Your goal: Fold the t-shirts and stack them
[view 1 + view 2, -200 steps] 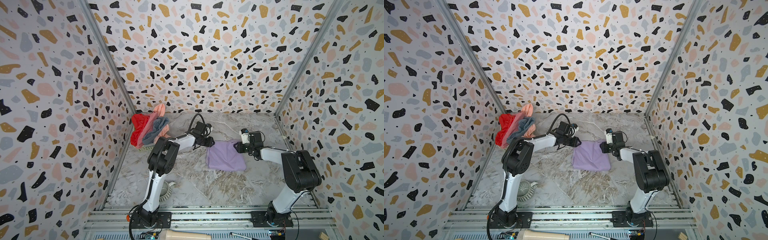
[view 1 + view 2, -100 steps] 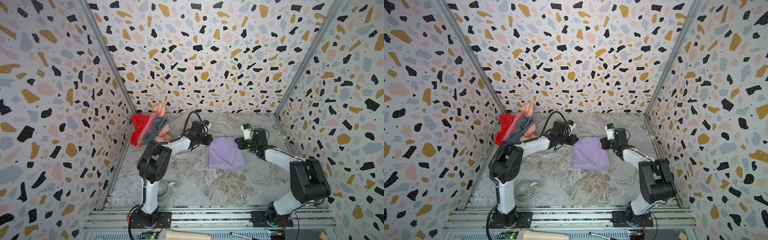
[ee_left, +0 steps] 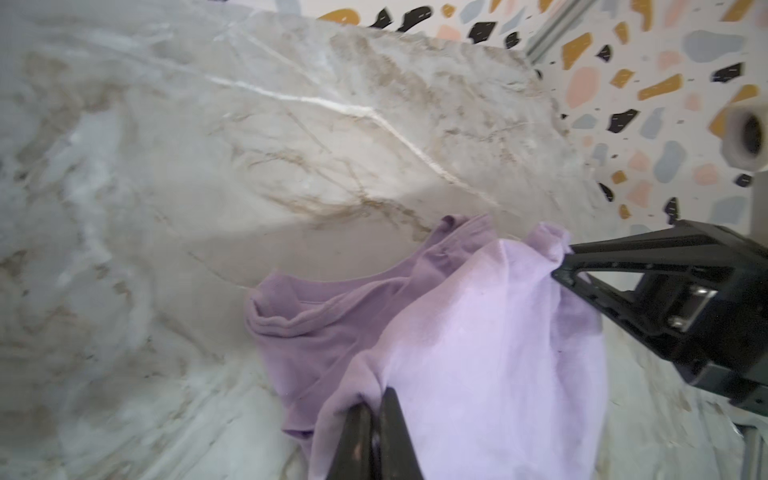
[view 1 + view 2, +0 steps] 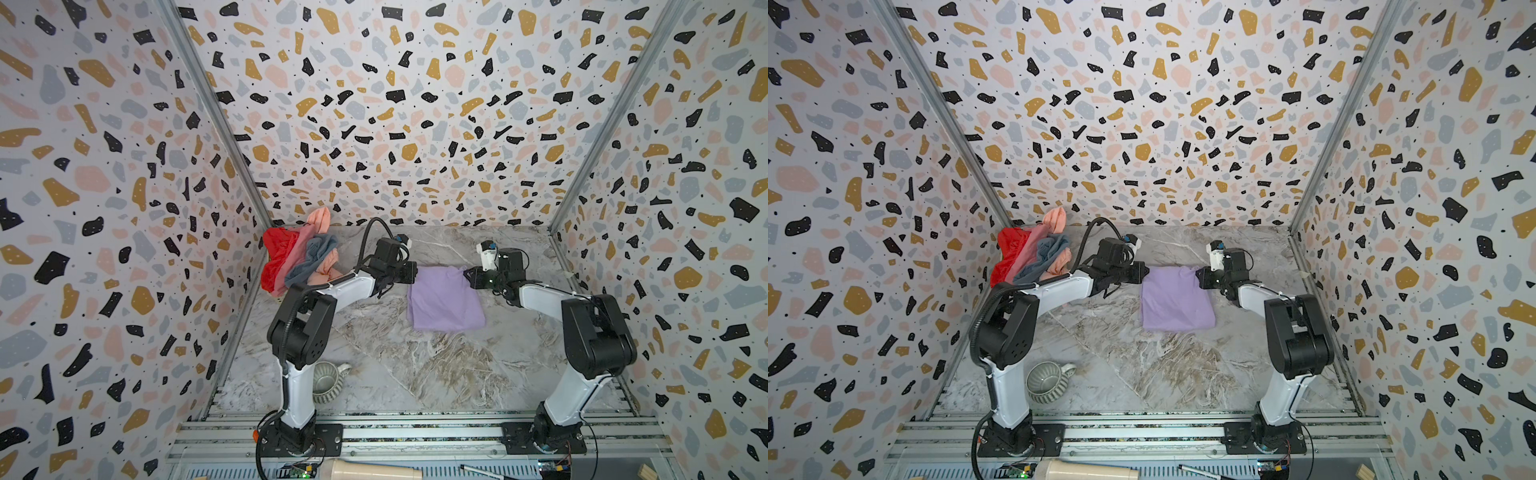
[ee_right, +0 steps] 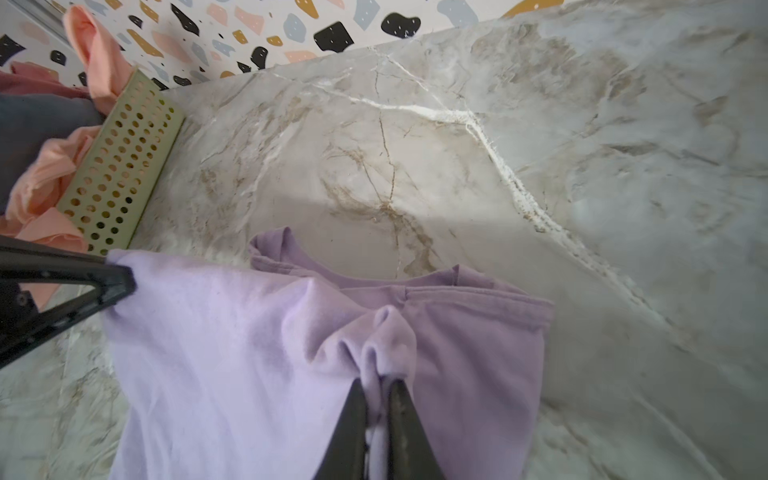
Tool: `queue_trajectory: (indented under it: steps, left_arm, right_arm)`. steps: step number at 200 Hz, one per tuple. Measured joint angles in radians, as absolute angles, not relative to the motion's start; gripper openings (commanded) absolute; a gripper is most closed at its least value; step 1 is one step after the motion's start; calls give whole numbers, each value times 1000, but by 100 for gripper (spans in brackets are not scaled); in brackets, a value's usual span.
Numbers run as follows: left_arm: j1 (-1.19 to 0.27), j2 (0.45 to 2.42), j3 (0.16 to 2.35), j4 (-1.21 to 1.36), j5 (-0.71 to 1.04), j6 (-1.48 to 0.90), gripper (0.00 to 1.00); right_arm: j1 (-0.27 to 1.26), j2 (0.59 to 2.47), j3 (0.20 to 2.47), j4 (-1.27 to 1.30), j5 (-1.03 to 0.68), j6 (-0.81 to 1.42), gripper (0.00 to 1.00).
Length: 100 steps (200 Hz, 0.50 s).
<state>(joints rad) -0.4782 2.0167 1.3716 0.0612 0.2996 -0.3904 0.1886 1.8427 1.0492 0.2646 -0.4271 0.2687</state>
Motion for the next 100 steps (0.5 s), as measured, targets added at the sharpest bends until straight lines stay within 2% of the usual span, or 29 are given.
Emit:
queue_trajectory:
  steps: [12,20,35,44,68,100]
  left_arm:
    - [-461,2074,1410,59,294,-401,0]
    - [-453,2105,1433,58,292,-406,0]
    - [-441,2144,1465,57,292,-412,27]
    - [-435,2154,1474,55,287,-419,34]
    - [-426,2155,1475,49,262,-427,43]
    - [-426,2142,1473,13,209,-418,47]
  right_arm:
    - [184,1914,1100,274,-436,284,16]
    - [180,1952,1127,280,-440,293,26]
    - [175,1999,1161,281,-444,311,53]
    - [172,2016,1176,278,-440,321,61]
    - [170,2015,1195,252,-405,319,67]
    - [179,1925,1196,138,-230,324,68]
